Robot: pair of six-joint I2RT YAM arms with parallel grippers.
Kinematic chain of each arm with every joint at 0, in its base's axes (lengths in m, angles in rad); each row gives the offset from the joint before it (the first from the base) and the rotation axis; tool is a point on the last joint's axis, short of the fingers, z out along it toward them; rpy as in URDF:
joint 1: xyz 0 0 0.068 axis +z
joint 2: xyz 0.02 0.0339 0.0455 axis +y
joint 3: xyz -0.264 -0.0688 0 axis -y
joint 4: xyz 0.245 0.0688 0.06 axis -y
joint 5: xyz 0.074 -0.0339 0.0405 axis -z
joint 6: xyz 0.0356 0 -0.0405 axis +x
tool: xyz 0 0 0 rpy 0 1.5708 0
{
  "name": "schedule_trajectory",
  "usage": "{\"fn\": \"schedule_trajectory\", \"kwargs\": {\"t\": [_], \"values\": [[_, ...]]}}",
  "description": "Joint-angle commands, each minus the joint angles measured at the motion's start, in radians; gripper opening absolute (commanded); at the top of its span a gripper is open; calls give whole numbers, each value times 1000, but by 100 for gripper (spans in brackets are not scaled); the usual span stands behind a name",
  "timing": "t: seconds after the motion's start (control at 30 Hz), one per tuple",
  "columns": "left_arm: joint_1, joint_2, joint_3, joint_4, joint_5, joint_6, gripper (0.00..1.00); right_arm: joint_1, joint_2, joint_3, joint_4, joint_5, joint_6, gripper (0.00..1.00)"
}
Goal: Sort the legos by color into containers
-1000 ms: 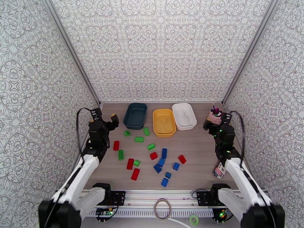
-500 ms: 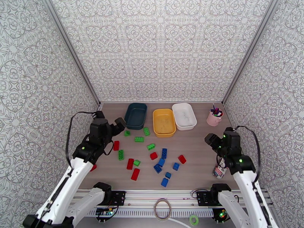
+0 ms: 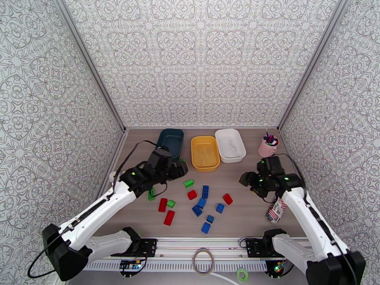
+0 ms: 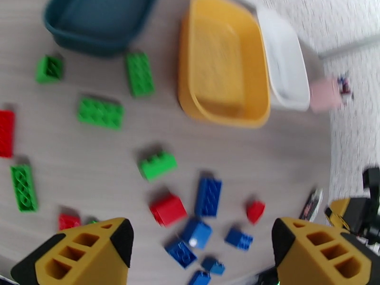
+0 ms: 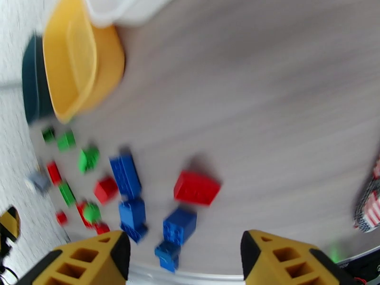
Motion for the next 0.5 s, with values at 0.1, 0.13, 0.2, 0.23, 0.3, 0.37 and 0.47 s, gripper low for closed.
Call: {"fn": "schedule_trajectory", "kwargs": {"t": [0.1, 0.13, 0.2, 0.23, 0.3, 0.37, 0.47], "values": [[-28, 21, 10, -73, -52, 22, 99, 237, 68, 21, 6, 92, 122, 68], [-28, 21, 15, -75, -65, 30, 99, 264, 79, 21, 12, 102, 140, 68], [-26, 22, 22, -71, -91, 48, 99, 318, 100, 26, 13, 135, 182, 69], [-23, 24, 23, -62, -89, 59, 99, 341, 107, 30, 13, 151, 198, 69], [-11, 45, 34, -55, -67, 82, 99, 384, 115, 33, 13, 181, 232, 71], [-1, 77, 49, -58, -36, 95, 99, 419, 122, 30, 14, 194, 251, 72], [5, 135, 72, -51, 12, 114, 99, 455, 131, 19, 17, 203, 313, 72]]}}
